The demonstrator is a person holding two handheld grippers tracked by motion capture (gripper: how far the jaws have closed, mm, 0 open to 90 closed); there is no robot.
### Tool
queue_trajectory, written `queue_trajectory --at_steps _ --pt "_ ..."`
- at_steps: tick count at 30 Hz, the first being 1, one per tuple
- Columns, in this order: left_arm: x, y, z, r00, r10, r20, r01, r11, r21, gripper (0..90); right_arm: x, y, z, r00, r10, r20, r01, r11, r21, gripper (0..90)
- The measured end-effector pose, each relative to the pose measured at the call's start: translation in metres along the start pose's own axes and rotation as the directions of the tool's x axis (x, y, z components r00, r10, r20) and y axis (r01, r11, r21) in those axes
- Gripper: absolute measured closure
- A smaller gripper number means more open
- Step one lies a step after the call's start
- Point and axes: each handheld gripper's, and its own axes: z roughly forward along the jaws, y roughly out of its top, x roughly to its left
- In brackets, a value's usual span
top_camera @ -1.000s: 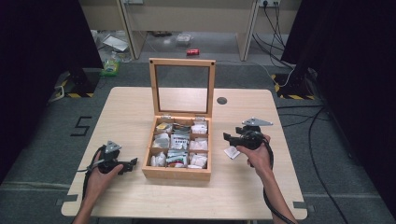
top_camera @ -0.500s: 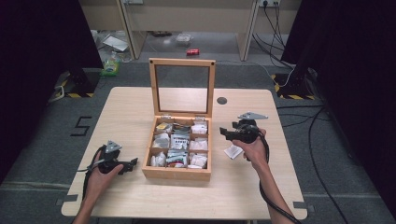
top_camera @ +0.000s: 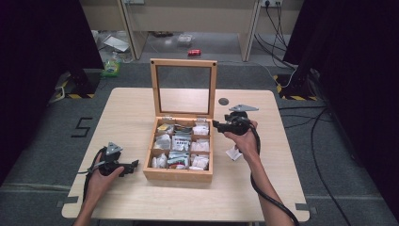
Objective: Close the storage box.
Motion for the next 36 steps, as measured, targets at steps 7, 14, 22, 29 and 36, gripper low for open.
queue_trajectory --at_steps 7,14,22,29,36 --pt "0.000 -0.001 -0.001 1.0000 0.003 0.001 -0.003 1.0000 -0.001 4.9 0.002 0.010 0.014 0.9997 -0.024 0.006 0.024 1.000 -0.005 37.7" --pt "0.000 -0.001 -0.001 1.0000 0.005 0.003 -0.005 1.0000 0.000 4.9 0.003 0.016 0.027 0.9988 -0.048 0.001 0.048 0.999 -0.017 44.3" --pt "-0.001 -0.002 -0.002 1.0000 0.006 0.006 -0.006 1.0000 0.000 4.9 0.000 0.023 0.036 0.9980 -0.062 0.007 0.062 0.998 -0.024 50.4" --pt "-0.001 -0.002 -0.002 1.0000 0.007 0.006 -0.007 1.0000 0.000 4.9 -0.003 0.026 0.040 0.9960 -0.089 0.009 0.089 0.996 -0.019 57.1" --pt "-0.001 -0.002 -0.002 1.0000 0.007 0.006 -0.007 1.0000 0.001 4.9 -0.005 0.029 0.046 0.9963 -0.086 0.000 0.086 0.996 -0.011 57.6"
